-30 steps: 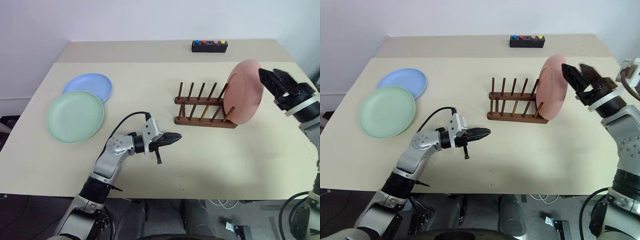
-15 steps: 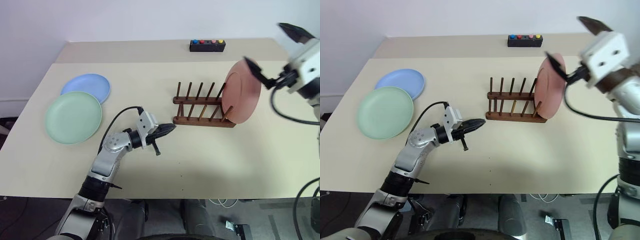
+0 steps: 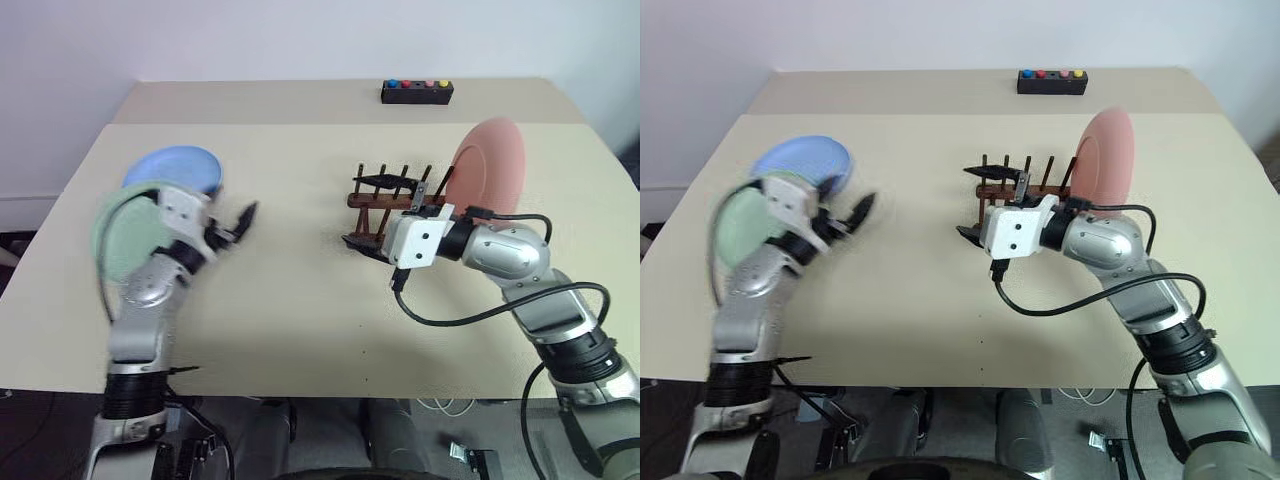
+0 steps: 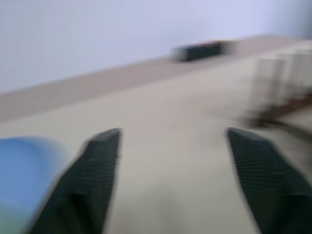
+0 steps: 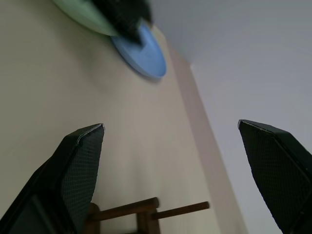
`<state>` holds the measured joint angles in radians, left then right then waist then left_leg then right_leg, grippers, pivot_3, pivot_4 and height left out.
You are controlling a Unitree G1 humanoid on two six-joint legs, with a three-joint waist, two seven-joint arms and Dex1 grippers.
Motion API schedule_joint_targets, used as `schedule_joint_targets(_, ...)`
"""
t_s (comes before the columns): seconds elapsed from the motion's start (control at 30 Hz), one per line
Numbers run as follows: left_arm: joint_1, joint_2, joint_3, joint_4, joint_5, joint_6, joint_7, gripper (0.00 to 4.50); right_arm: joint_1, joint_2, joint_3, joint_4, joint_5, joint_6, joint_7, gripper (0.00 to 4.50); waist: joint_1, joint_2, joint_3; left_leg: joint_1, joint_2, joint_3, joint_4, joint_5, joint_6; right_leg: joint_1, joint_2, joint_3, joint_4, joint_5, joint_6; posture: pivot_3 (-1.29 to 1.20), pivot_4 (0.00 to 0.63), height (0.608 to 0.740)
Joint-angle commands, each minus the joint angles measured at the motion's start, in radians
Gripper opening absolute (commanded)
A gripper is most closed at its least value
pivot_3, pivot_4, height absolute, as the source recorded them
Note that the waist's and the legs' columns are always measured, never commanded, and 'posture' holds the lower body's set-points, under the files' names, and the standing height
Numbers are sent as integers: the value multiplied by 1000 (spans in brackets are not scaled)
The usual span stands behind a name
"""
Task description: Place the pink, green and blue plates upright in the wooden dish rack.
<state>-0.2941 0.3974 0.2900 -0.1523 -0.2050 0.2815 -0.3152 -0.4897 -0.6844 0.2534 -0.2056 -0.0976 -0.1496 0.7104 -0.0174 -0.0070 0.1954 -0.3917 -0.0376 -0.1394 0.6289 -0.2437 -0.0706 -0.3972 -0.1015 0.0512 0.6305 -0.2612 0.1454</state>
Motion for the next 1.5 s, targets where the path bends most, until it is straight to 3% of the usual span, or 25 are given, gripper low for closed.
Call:
schedule_joint_targets(0.03,-34,42,120,-8,46,96,166,4400,-11,19,-7,25,-12,-39,4,4500,0,0,0,0,0,0,0,0,0,0,0,0,0,0,0,0,150,740)
schedule_joint_targets(0.3,-48,118,224,42,88,322,322,4400,-13,74,-16,70,25,-46,28,4500,1,-3,1,0,0,0,0,0,0,0,0,0,0,0,0,0,150,740)
schedule_joint_targets(0.63,-63,96,264,163,21,456,337,4400,10,84,-30,49,21,-29,31,4500,0,-3,0,0,0,0,0,0,-1,0,0,0,0,0,0,0,150,740)
schedule_joint_targets(0.73,-62,71,305,198,-27,453,333,3599,19,84,-34,38,19,-22,27,4500,0,-3,0,0,0,0,0,0,-1,0,0,0,0,0,0,0,150,740)
schedule_joint_targets(0.97,-48,45,333,189,-84,431,331,51,34,82,-46,13,20,-3,24,4500,1,-5,0,0,0,0,0,0,-1,0,0,0,0,0,0,0,150,740)
schedule_joint_targets(1.4,64,-31,349,44,-289,190,89,51,31,79,-57,2,30,1,36,4500,0,-5,0,0,0,0,0,1,-2,0,0,0,0,0,0,0,150,740)
schedule_joint_targets(1.5,47,-30,313,-9,-281,119,80,51,19,83,-55,2,32,-3,40,4500,1,-6,0,0,0,0,0,1,-2,0,0,0,0,0,-1,0,150,740)
